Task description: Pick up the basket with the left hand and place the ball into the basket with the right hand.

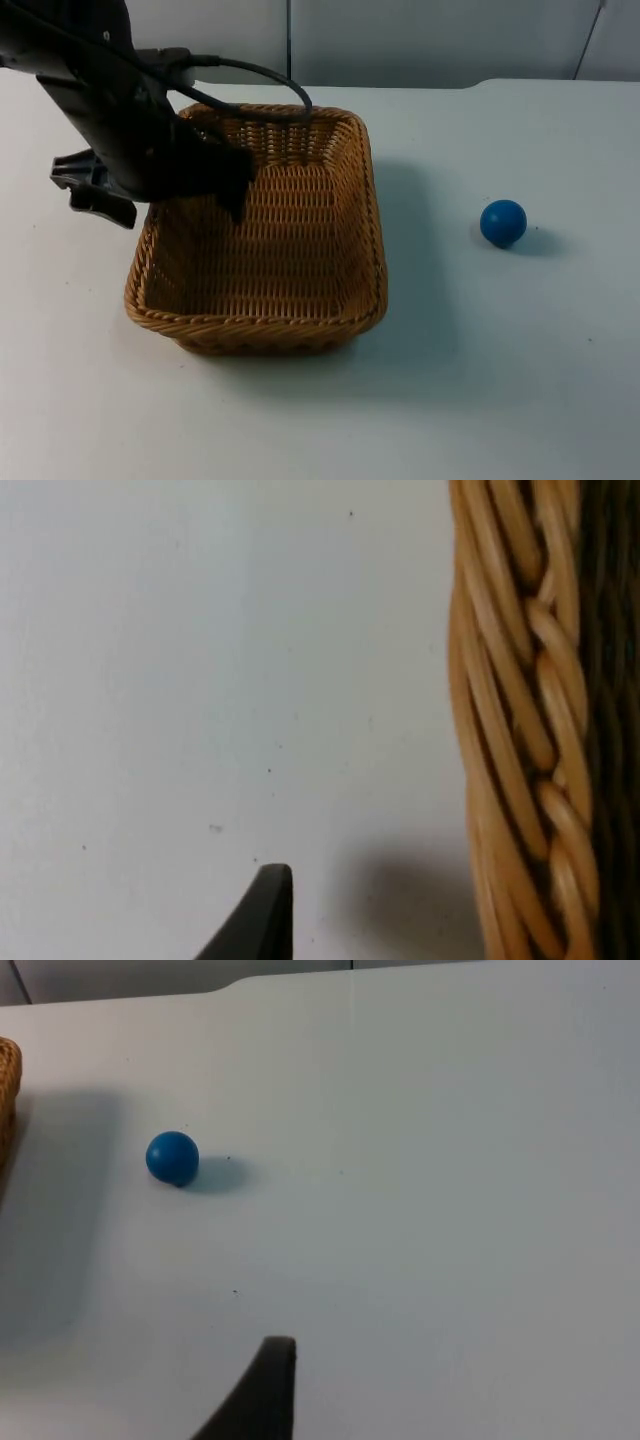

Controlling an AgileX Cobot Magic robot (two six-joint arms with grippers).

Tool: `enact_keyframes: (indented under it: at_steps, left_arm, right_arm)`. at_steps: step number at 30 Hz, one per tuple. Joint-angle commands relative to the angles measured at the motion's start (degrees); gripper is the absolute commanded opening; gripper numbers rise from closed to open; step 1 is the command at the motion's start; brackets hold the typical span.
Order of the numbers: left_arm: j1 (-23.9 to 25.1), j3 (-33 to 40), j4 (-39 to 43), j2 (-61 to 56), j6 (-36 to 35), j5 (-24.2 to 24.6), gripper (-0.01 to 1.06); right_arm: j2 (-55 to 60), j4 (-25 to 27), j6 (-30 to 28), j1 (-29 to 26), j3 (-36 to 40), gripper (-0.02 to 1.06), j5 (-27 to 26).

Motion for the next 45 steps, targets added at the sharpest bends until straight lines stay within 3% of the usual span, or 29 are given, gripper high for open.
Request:
enact_keyframes:
  at_steps: [1, 2, 4, 5, 6, 9, 10, 12, 20, 24, 34, 40, 43, 45]
  left_arm:
    - [-0.5, -1.5, -0.5, 0.3, -0.7, 1.0, 0.98]
    - [-0.5, -2.2, -0.5, 0.8, -0.7, 1.9, 0.92]
    - [-0.5, -3.3, -0.4, 1.4, -1.5, 3.2, 0.68]
    - [-0.5, -3.3, -0.4, 1.4, -1.5, 3.2, 0.68]
    - [-0.5, -3.8, -0.4, 1.8, -3.1, 3.4, 0.49]
    - [-0.5, -3.9, 0.0, 2.0, -6.8, 3.5, 0.15]
    - [-0.5, -3.9, 0.0, 2.0, -6.8, 3.5, 0.15]
    - [-0.5, -3.9, 0.9, 2.0, -8.7, 3.7, 0.0]
    - [-0.5, -3.9, 0.4, 1.7, -9.6, 7.1, 0.0]
    - [-0.5, -3.9, -0.2, -1.8, -7.2, 11.1, 0.0]
    - [-0.2, -3.9, -2.2, -12.9, -3.0, 12.7, 0.0]
    - [0.9, -3.9, -8.3, -17.5, -1.9, 12.1, 0.0]
    - [4.1, -3.9, -21.4, -17.8, 8.1, 15.0, 0.0]
    - [5.1, -3.9, -25.2, -17.8, 11.2, 15.8, 0.0]
  right_arm:
    - [0.2, -0.3, 0.1, -0.4, 0.5, 1.04, -0.4]
    - [0.2, -0.3, 0.1, -0.4, 0.5, 1.04, -0.4]
    - [0.2, -0.3, 0.1, -0.4, 0.5, 1.04, -0.4]
    - [0.2, -0.3, 0.1, -0.4, 0.5, 1.04, -0.4]
    - [0.2, -0.3, 0.1, -0.4, 0.5, 1.04, -0.4]
    - [0.2, -0.3, 0.1, -0.4, 0.5, 1.04, -0.4]
    - [0.2, -0.3, 0.1, -0.4, 0.5, 1.04, -0.4]
    - [0.2, -0.3, 0.1, -0.4, 0.5, 1.04, -0.4]
    - [0.2, -0.3, 0.1, -0.4, 0.5, 1.04, -0.4]
    - [0.2, -0.3, 0.1, -0.4, 0.5, 1.04, -0.4]
    - [0.2, -0.9, 1.1, -0.4, 0.5, 1.04, -0.4]
    - [0.2, -0.9, 1.1, -0.4, 0.5, 1.04, -0.4]
    - [0.2, -0.9, 1.1, -0.4, 0.5, 1.04, -0.4]
    - [0.2, -0.9, 1.1, -0.4, 0.5, 1.04, -0.4]
